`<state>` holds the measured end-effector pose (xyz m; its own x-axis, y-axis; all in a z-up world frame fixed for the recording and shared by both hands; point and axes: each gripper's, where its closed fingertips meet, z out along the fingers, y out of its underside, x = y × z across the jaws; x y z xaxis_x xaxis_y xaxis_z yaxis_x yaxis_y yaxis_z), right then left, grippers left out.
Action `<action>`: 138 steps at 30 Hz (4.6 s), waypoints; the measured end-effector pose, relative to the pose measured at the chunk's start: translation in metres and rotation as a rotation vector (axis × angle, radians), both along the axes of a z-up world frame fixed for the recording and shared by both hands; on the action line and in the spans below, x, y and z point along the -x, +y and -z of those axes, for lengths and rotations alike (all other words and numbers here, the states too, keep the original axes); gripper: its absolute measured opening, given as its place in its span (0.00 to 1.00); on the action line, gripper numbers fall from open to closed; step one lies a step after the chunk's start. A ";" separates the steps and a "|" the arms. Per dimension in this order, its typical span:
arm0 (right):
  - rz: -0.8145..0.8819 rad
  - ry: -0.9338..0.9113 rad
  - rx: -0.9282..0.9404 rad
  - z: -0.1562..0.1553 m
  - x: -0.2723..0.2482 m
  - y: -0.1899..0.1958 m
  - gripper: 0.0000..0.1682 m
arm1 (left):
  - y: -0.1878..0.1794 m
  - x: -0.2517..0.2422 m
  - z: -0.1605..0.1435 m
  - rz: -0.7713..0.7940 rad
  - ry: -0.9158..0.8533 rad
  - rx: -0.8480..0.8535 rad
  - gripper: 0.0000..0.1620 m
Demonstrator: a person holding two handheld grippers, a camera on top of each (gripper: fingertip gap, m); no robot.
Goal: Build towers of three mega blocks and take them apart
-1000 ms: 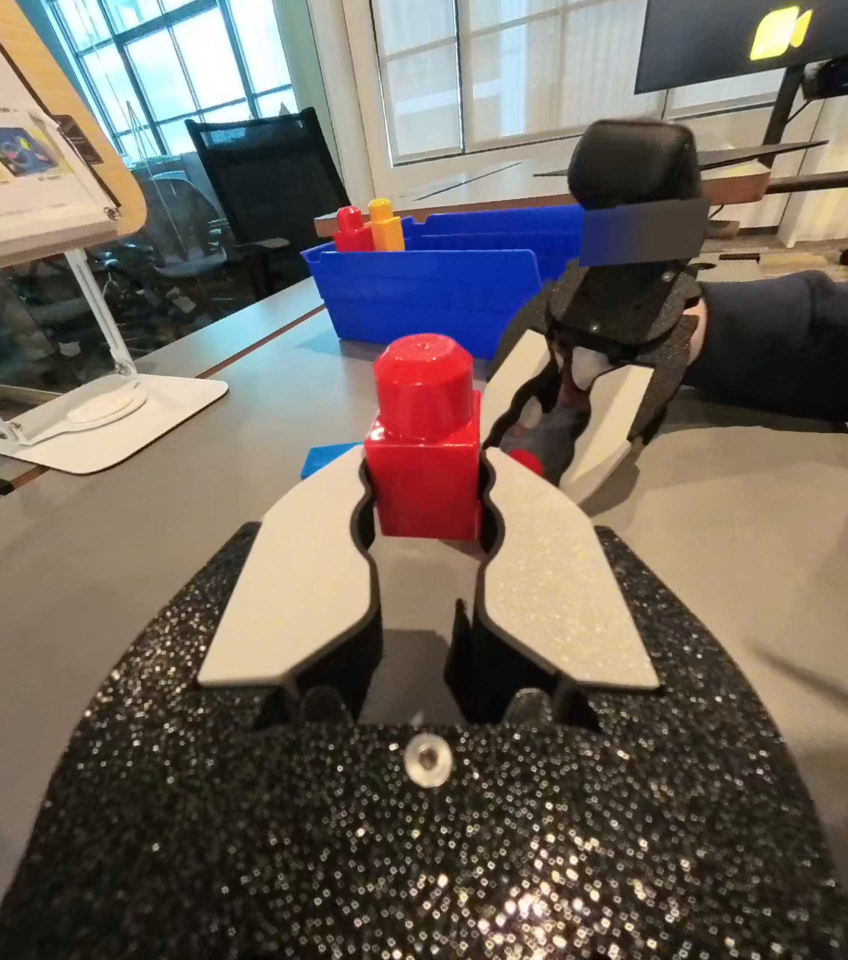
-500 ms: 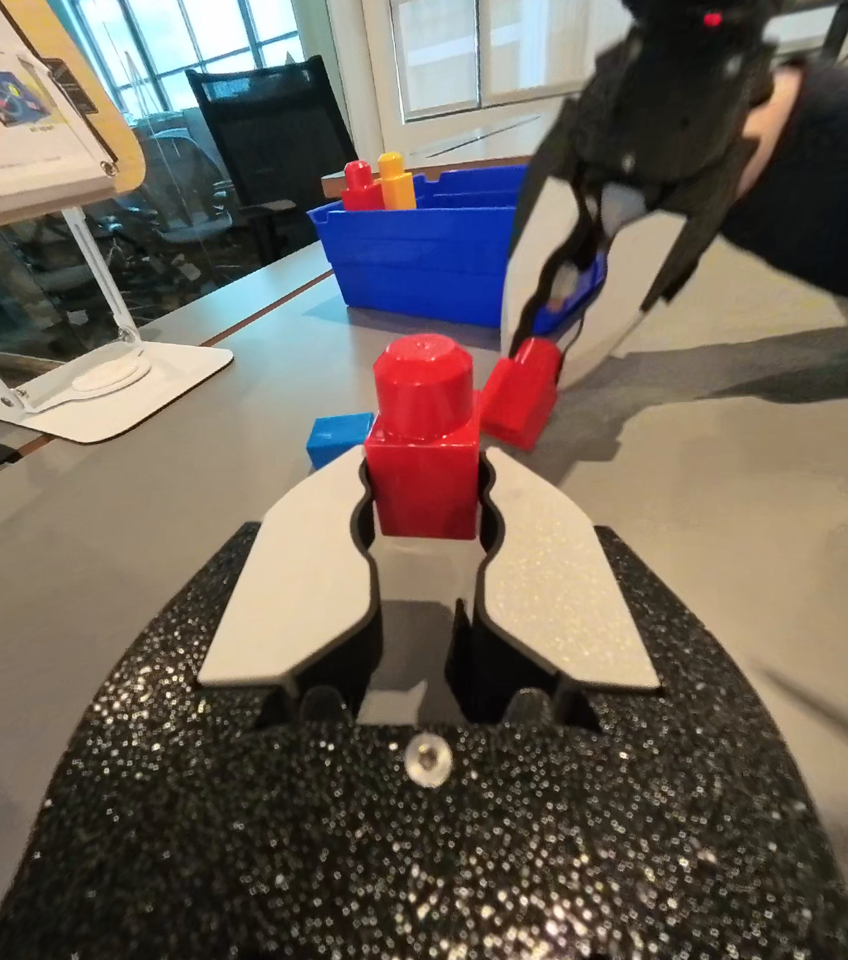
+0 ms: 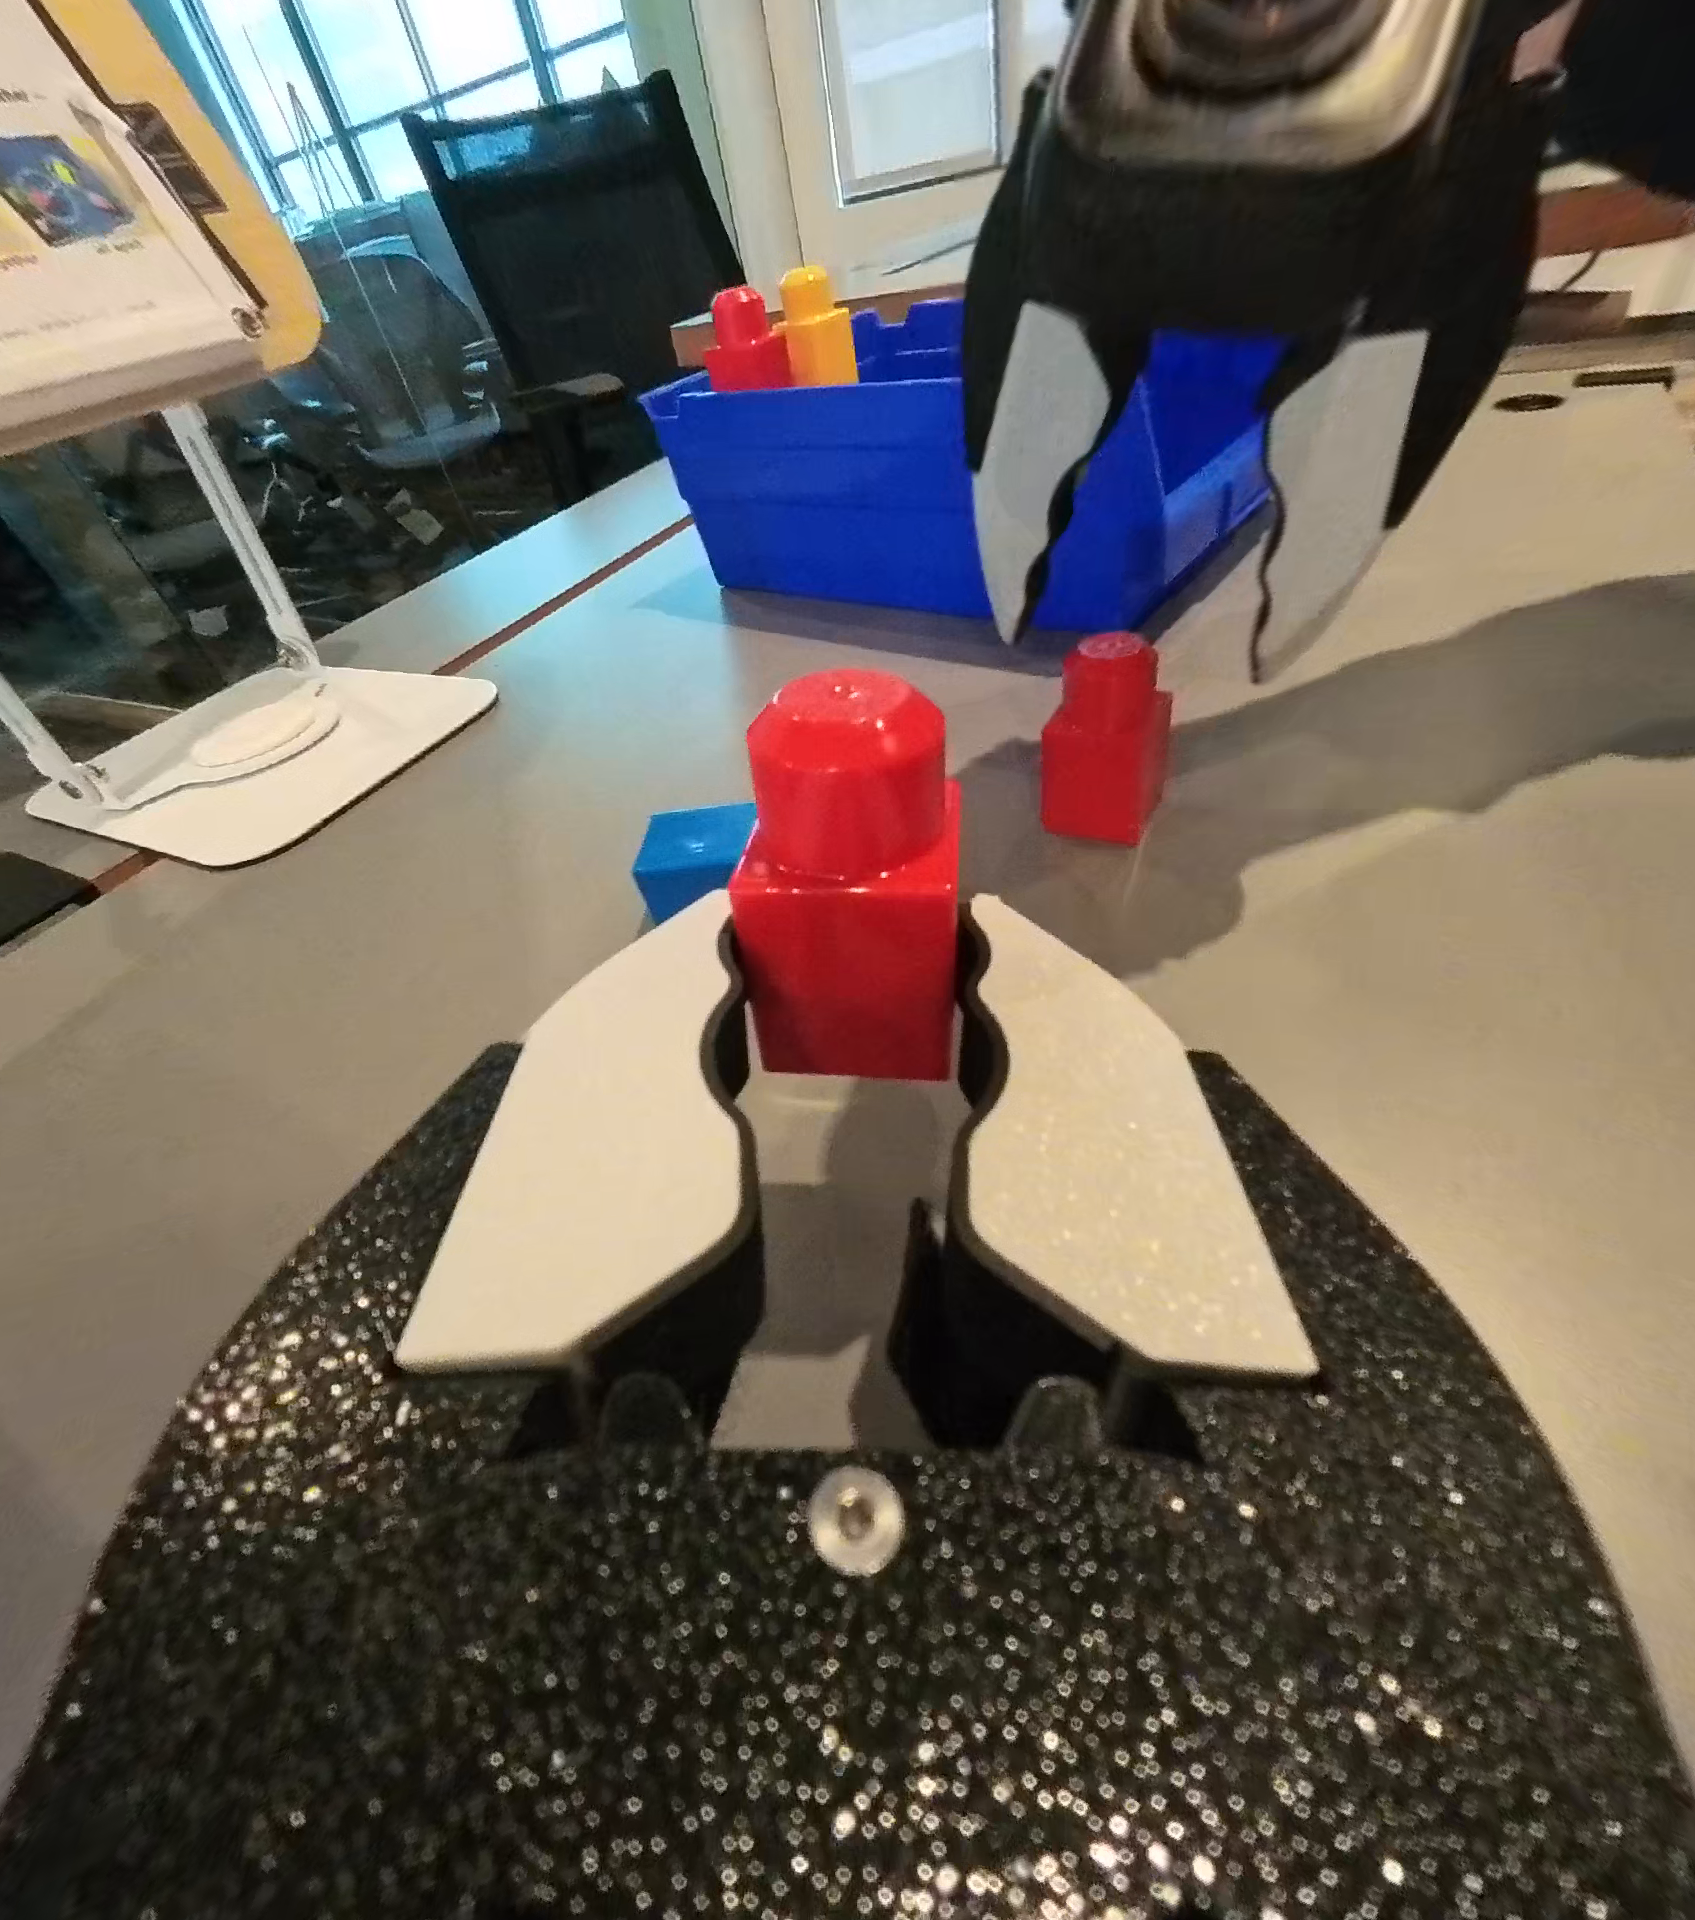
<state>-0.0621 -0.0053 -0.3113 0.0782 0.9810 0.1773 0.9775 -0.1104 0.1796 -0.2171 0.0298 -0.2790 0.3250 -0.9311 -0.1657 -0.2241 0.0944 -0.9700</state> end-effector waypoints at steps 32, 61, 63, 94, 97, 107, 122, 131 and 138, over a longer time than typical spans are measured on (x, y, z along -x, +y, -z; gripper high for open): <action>-0.311 0.790 -0.218 -0.055 0.128 -0.003 0.21 | -0.021 -0.025 0.034 0.059 0.337 -0.117 0.22; 0.521 1.161 -0.490 -0.047 0.078 0.073 0.36 | 0.019 -0.001 0.018 -0.223 0.235 -0.106 0.22; 0.647 1.092 -0.520 -0.019 0.071 0.079 0.39 | 0.025 0.003 0.018 -0.270 0.239 -0.106 0.22; -0.329 0.267 -0.259 -0.067 0.064 0.032 0.21 | 0.014 -0.005 0.039 -0.188 0.437 -0.180 0.21; -0.312 0.253 -0.209 -0.058 0.069 0.030 0.21 | 0.013 -0.006 0.042 -0.179 0.463 -0.186 0.22; -0.456 0.224 -0.218 -0.042 0.084 0.026 0.21 | 0.005 -0.010 0.049 -0.130 0.503 -0.186 0.21; -0.469 0.422 -0.245 -0.045 0.101 0.019 0.21 | 0.003 -0.011 0.047 -0.127 0.473 -0.193 0.21; -0.456 0.497 -0.374 -0.055 0.097 0.023 0.44 | -0.001 -0.015 0.043 -0.093 0.408 -0.181 0.22; -0.487 0.516 -0.369 -0.051 0.099 0.016 0.27 | -0.010 -0.024 0.033 -0.044 0.329 -0.230 0.22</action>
<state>-0.1613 0.0104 -0.2606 -0.1831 0.8113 0.5552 0.8810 0.3860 -0.2735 -0.1927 0.0197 -0.3119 0.2582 -0.8440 -0.4701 -0.5278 0.2843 -0.8004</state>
